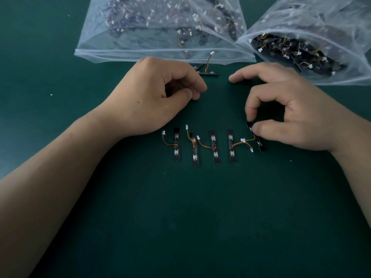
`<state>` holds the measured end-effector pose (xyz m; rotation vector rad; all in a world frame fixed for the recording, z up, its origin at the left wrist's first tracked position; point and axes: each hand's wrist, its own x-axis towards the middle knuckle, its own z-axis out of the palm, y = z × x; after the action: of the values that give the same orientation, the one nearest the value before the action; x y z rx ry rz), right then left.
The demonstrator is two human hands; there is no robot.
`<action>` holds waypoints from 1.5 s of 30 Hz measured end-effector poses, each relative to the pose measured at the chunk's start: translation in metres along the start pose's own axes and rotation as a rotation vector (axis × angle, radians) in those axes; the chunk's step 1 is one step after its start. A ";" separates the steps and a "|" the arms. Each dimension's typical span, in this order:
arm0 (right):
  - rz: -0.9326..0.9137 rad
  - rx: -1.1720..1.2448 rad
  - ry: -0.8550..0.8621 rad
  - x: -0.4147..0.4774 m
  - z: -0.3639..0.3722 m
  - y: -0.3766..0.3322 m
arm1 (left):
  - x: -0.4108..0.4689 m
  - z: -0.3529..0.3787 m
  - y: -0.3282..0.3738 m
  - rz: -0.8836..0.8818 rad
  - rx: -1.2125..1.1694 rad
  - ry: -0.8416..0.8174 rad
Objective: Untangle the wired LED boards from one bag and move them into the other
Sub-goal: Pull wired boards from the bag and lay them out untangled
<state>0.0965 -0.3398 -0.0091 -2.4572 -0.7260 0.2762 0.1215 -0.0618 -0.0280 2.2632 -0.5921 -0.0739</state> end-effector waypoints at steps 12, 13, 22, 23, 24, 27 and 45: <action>-0.005 -0.006 -0.022 -0.001 -0.001 -0.001 | 0.000 0.000 -0.001 0.020 0.010 0.004; -0.003 -0.008 -0.026 -0.001 -0.001 -0.001 | 0.000 0.000 -0.001 0.019 0.011 0.003; -0.001 -0.023 -0.042 -0.002 -0.001 -0.001 | 0.000 0.000 0.000 0.021 0.012 0.003; 0.001 -0.026 -0.045 -0.002 -0.001 -0.001 | 0.000 0.000 0.000 0.021 0.014 0.002; 0.001 -0.029 -0.045 -0.002 0.000 -0.001 | 0.000 0.001 0.000 0.020 0.016 0.002; 0.002 -0.039 -0.039 -0.002 0.000 0.000 | 0.001 0.001 -0.001 0.020 0.019 0.005; -0.064 -0.132 0.048 0.010 0.020 0.006 | 0.003 0.002 -0.003 -0.006 0.241 0.172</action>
<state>0.1004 -0.3295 -0.0288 -2.5492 -0.8238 0.1486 0.1248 -0.0628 -0.0307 2.4723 -0.5250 0.1975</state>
